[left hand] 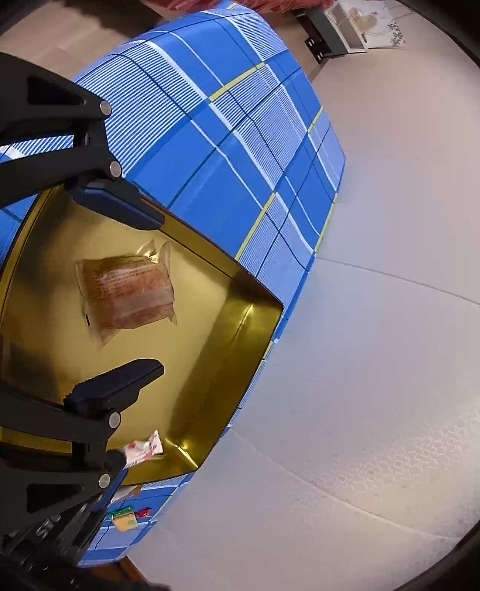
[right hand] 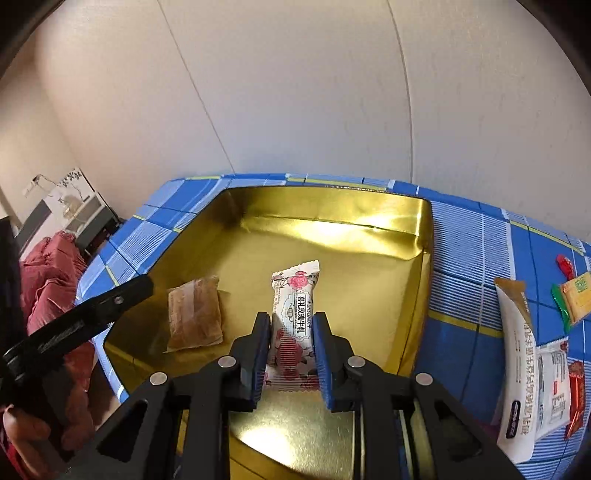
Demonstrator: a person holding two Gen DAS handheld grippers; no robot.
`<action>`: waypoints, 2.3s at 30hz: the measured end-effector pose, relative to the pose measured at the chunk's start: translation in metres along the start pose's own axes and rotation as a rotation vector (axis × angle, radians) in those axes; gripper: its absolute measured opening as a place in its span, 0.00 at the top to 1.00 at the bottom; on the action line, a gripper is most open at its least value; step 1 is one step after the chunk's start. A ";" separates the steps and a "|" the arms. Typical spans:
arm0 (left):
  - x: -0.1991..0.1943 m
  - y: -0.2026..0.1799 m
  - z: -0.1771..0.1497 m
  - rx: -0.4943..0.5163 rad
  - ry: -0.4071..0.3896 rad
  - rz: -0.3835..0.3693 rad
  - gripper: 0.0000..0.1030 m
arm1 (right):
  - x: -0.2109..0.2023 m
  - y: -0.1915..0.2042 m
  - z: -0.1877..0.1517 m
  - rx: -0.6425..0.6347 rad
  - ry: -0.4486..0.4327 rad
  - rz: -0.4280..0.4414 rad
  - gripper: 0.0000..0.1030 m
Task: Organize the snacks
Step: 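Lower the candy bar into the gold tray and open the right tool, then move the right tool to the clear rice cracker packet while the left tool withdraws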
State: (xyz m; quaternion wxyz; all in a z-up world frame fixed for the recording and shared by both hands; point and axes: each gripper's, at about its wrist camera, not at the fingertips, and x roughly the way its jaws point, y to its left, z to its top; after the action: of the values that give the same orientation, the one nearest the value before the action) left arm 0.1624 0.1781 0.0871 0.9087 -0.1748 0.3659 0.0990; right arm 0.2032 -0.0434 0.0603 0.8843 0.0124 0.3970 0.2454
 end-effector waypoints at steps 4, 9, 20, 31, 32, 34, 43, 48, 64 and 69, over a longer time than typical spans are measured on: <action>0.004 0.000 -0.001 -0.011 0.027 -0.021 0.29 | 0.014 0.003 0.005 -0.025 0.030 -0.040 0.77; 0.003 -0.001 -0.001 -0.021 0.027 -0.038 0.29 | 0.032 -0.004 0.005 0.012 0.083 -0.051 0.77; 0.006 -0.008 -0.004 -0.006 0.044 -0.048 0.29 | 0.017 -0.012 0.000 0.041 0.056 -0.030 0.66; 0.009 -0.041 -0.016 0.082 0.059 -0.087 0.24 | -0.067 -0.059 -0.049 0.005 -0.066 -0.101 0.66; 0.009 -0.044 -0.017 0.091 0.059 -0.089 0.24 | -0.075 -0.066 -0.054 0.010 -0.080 -0.111 0.66; 0.009 -0.050 -0.019 0.105 0.059 -0.089 0.24 | -0.087 -0.078 -0.061 0.013 -0.102 -0.139 0.66; 0.014 -0.078 -0.031 0.158 0.076 -0.124 0.20 | -0.115 -0.138 -0.097 0.164 -0.132 -0.260 0.66; 0.014 -0.096 -0.038 0.186 0.072 -0.160 0.17 | -0.135 -0.155 -0.107 0.198 -0.156 -0.295 0.66; 0.005 -0.159 -0.072 0.328 0.052 -0.220 0.14 | -0.190 -0.229 -0.151 0.440 -0.189 -0.564 0.50; -0.006 -0.176 -0.083 0.332 0.070 -0.276 0.11 | -0.209 -0.256 -0.171 0.576 -0.171 -0.681 0.32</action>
State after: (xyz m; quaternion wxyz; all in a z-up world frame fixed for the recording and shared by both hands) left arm 0.1595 -0.0165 0.0787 0.9167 -0.0748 0.3811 -0.0942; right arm 0.0733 -0.3909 0.0333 0.9048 0.1470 0.3560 -0.1818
